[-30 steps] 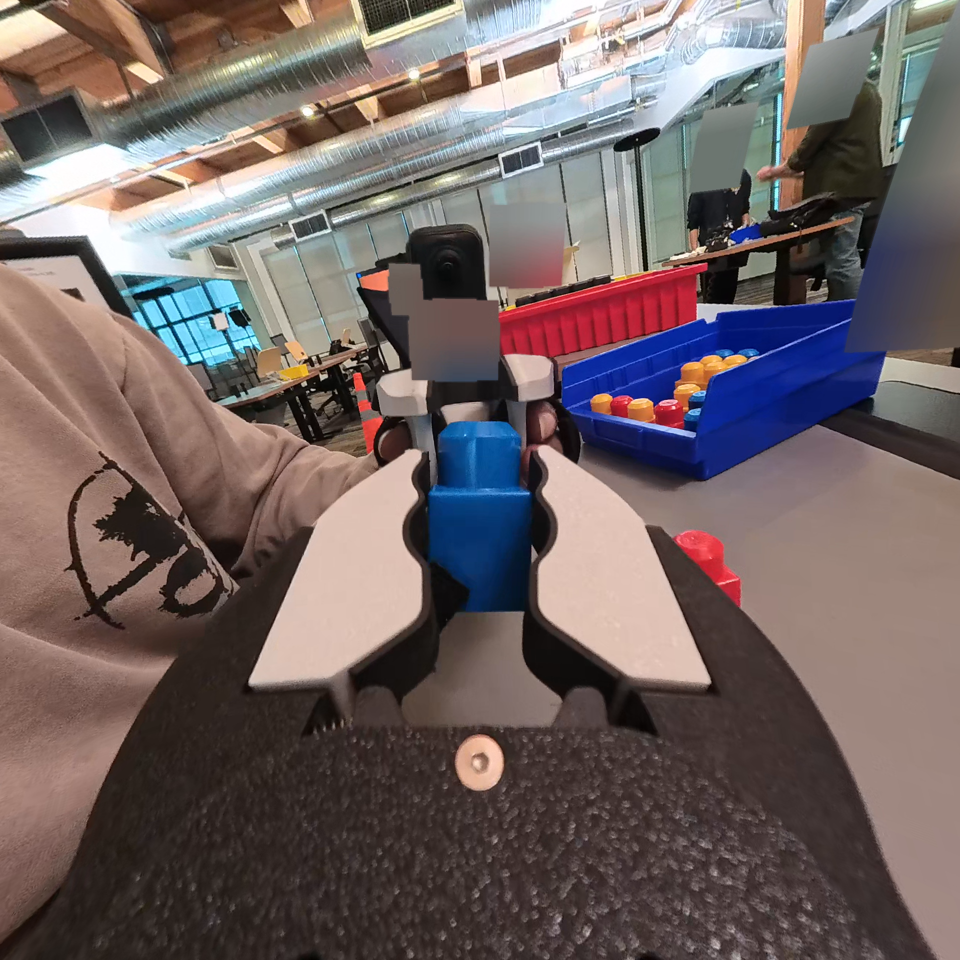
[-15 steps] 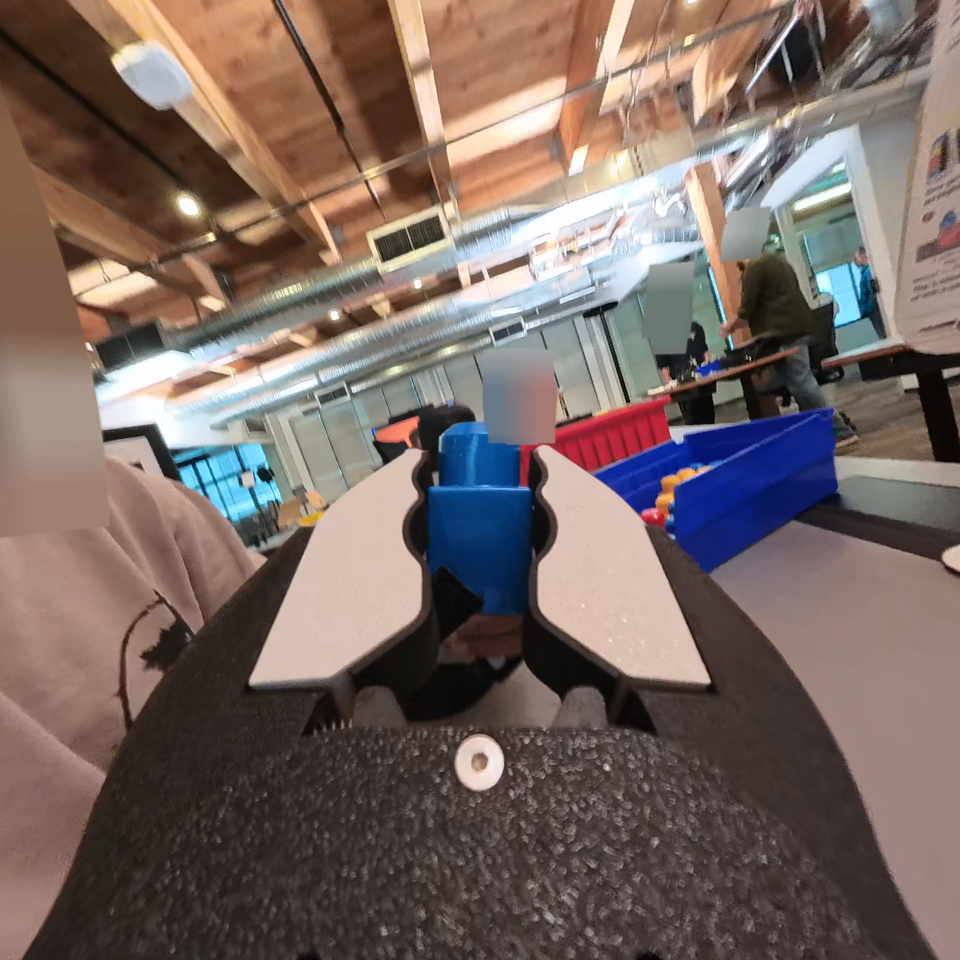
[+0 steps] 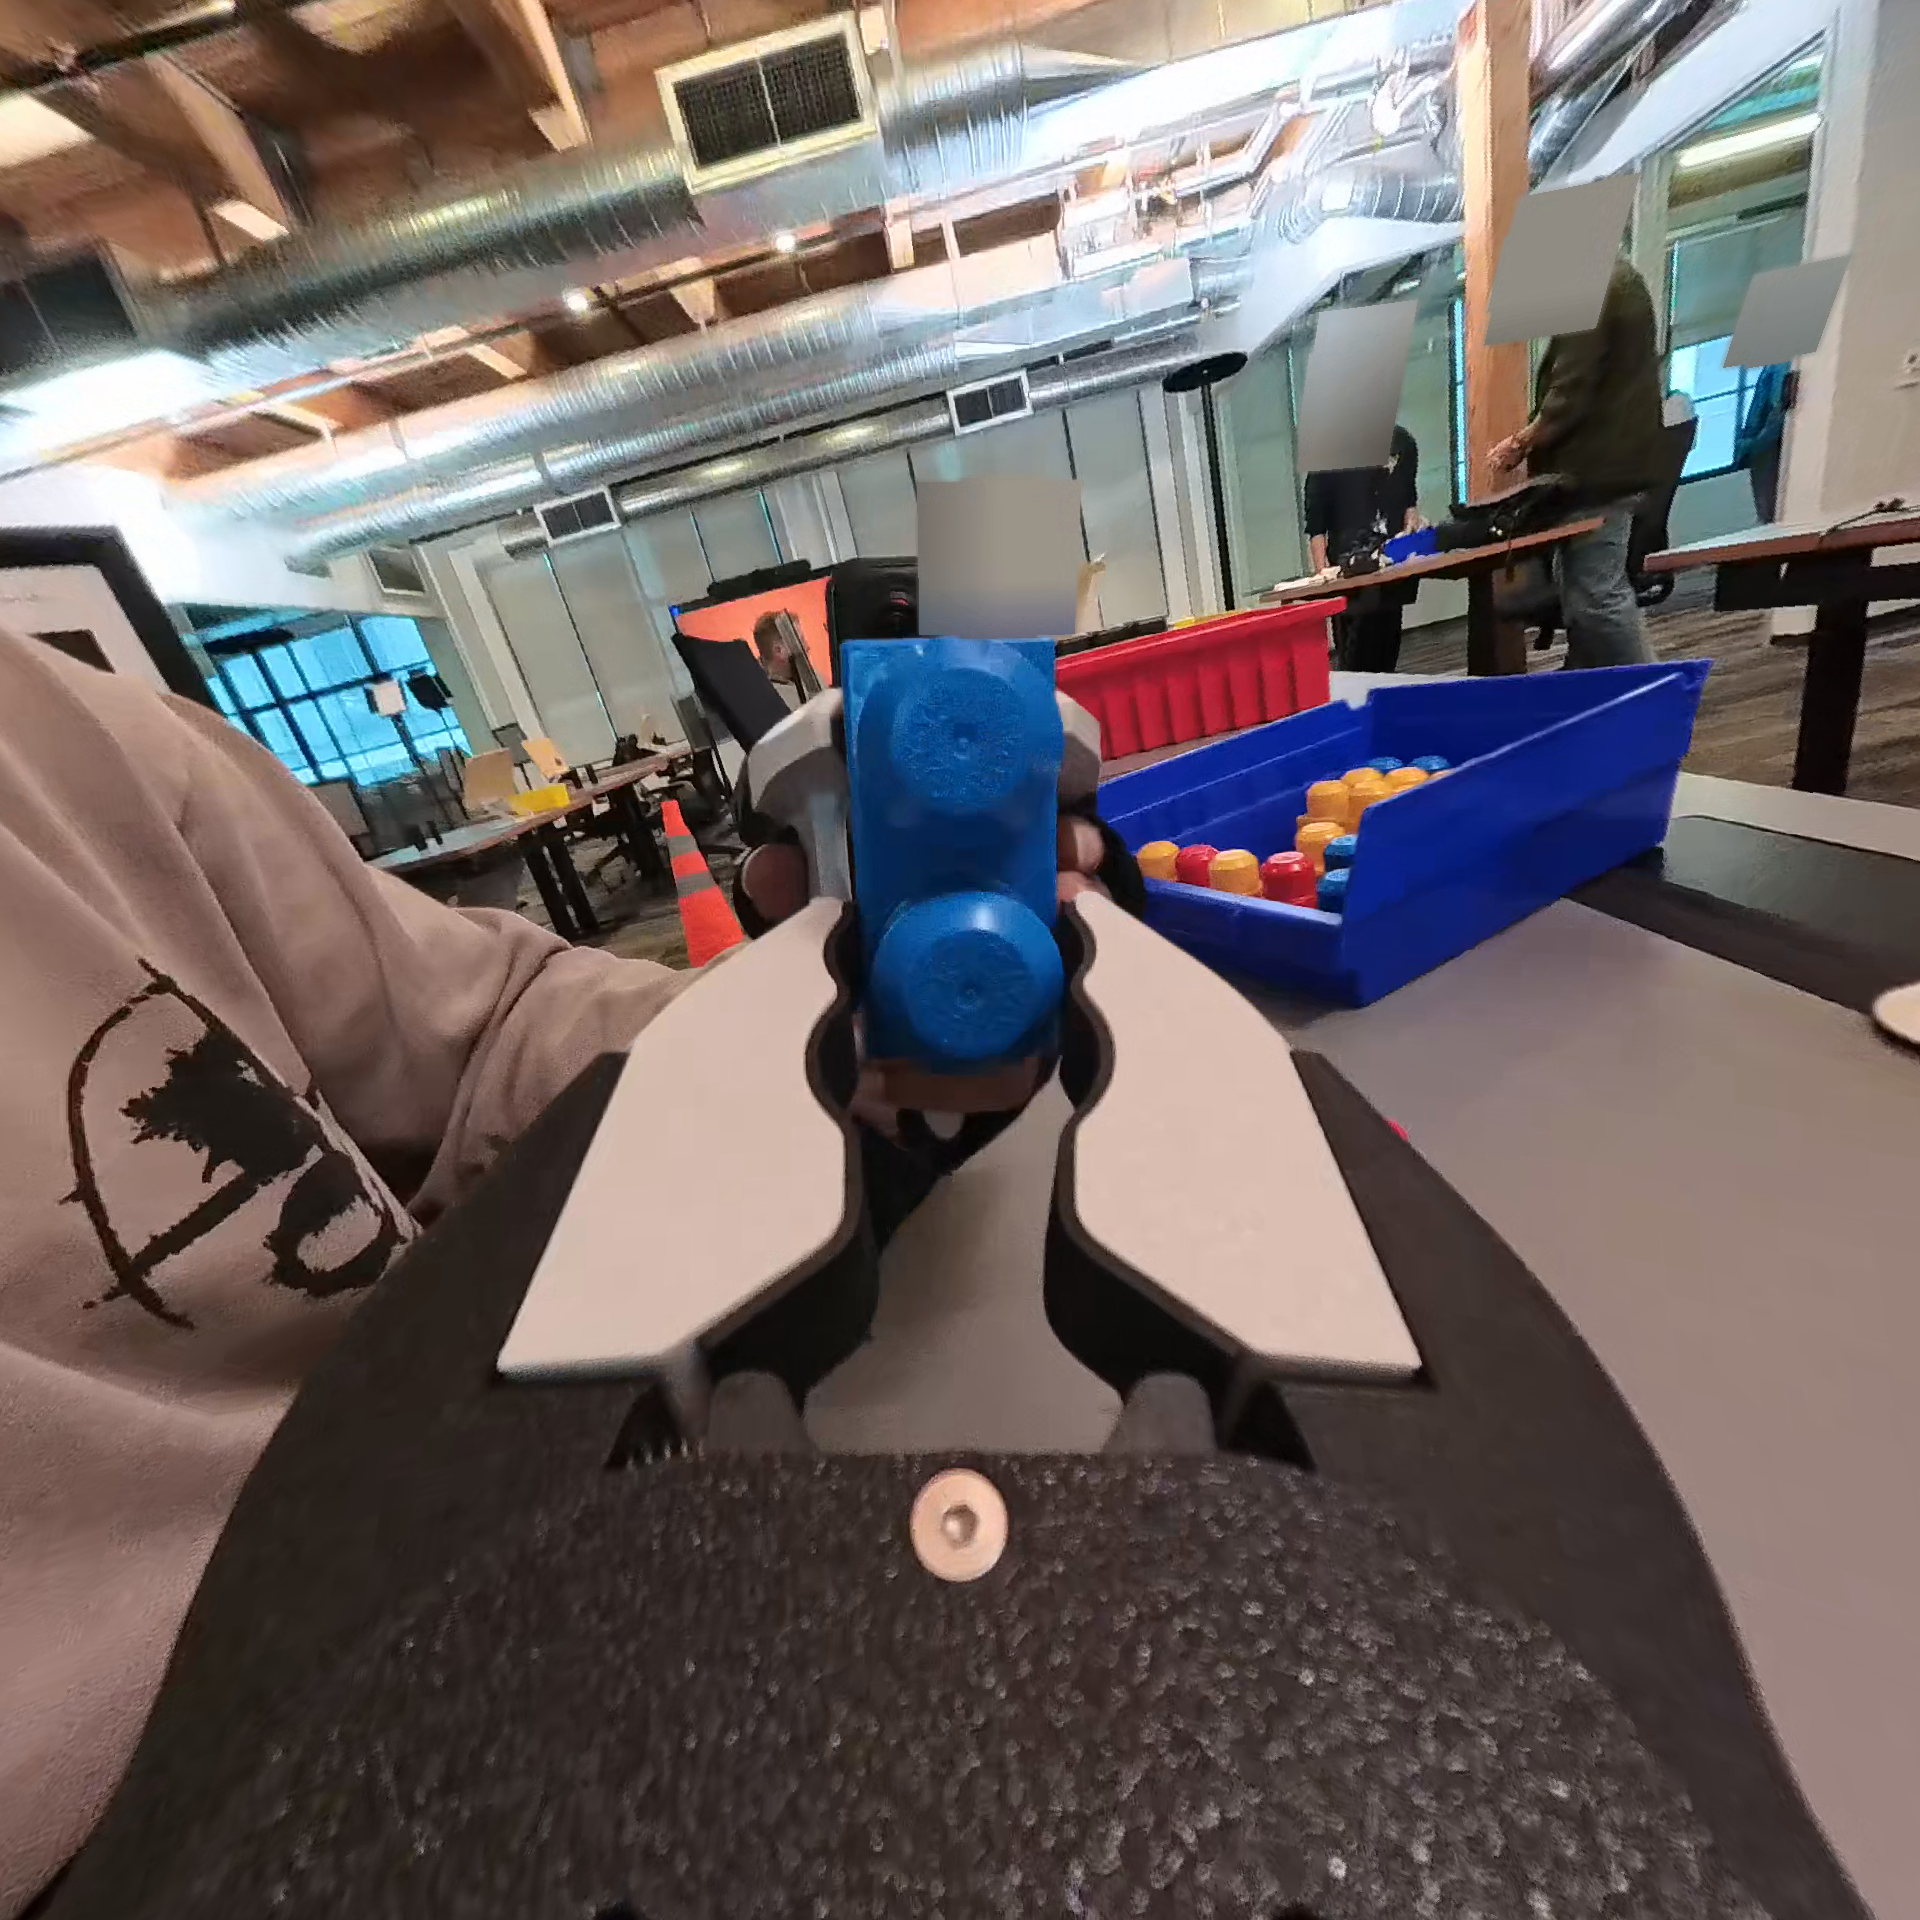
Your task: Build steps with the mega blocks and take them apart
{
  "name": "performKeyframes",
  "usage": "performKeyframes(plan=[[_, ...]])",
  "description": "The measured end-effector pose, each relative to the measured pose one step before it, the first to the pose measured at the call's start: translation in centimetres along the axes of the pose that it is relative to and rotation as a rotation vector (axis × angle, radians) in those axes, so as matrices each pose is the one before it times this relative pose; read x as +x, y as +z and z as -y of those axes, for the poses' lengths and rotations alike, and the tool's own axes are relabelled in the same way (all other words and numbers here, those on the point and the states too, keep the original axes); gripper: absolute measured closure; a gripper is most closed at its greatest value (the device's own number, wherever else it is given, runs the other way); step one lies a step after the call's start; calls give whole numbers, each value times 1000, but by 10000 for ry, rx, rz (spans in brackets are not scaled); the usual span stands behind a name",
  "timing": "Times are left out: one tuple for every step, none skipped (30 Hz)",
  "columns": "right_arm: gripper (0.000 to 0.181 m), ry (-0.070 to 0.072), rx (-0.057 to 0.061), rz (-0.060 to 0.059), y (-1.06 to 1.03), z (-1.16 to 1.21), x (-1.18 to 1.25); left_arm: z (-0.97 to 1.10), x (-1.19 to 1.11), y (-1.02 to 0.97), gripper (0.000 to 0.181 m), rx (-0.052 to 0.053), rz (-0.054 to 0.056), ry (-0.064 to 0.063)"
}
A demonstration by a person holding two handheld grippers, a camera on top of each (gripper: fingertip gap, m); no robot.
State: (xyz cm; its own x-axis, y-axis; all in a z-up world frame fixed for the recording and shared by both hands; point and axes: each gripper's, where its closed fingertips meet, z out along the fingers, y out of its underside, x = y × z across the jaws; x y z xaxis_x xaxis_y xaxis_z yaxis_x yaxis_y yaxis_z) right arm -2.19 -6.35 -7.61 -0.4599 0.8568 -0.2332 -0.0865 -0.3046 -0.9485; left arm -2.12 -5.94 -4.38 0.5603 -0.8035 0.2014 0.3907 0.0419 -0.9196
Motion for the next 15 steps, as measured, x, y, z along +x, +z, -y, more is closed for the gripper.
performKeyframes(plan=[[146,49,50,11,66,37,-48,-153,23,-27,146,-151,33,144],[146,37,75,3,-33,128,11,-333,-3,15,145,-270,45,209],[146,16,82,-12,-78,197,22,-388,-9,40,145,-287,45,209],[146,-19,70,-46,-81,230,29,-275,1,47,145,-197,22,127],[146,-47,-55,-31,-24,74,-8,-162,61,54,144,-110,-32,30],[146,-91,-193,-9,63,-147,-74,-213,76,99,144,-120,-46,-14],[145,-135,-205,-55,112,-239,-52,-331,52,126,144,-189,-29,17],[146,-149,-208,-72,178,-295,-38,-345,74,105,144,-197,-13,79],[145,-143,-291,-46,223,-398,-71,-70,107,12,144,-70,-20,92],[145,-84,-140,27,133,-123,-131,64,66,-61,144,-73,-23,23],[145,-22,-46,2,56,135,-39,88,7,-76,144,-97,-2,17],[145,-129,-176,-30,94,93,22,240,-69,-139,143,60,44,53],[146,-206,-296,-51,80,32,129,466,-265,-314,144,229,116,24],[147,-244,-438,-66,47,-133,327,653,-480,-535,144,274,136,-41],[143,-226,-703,-183,85,-518,731,723,-659,-714,144,242,139,-59]])
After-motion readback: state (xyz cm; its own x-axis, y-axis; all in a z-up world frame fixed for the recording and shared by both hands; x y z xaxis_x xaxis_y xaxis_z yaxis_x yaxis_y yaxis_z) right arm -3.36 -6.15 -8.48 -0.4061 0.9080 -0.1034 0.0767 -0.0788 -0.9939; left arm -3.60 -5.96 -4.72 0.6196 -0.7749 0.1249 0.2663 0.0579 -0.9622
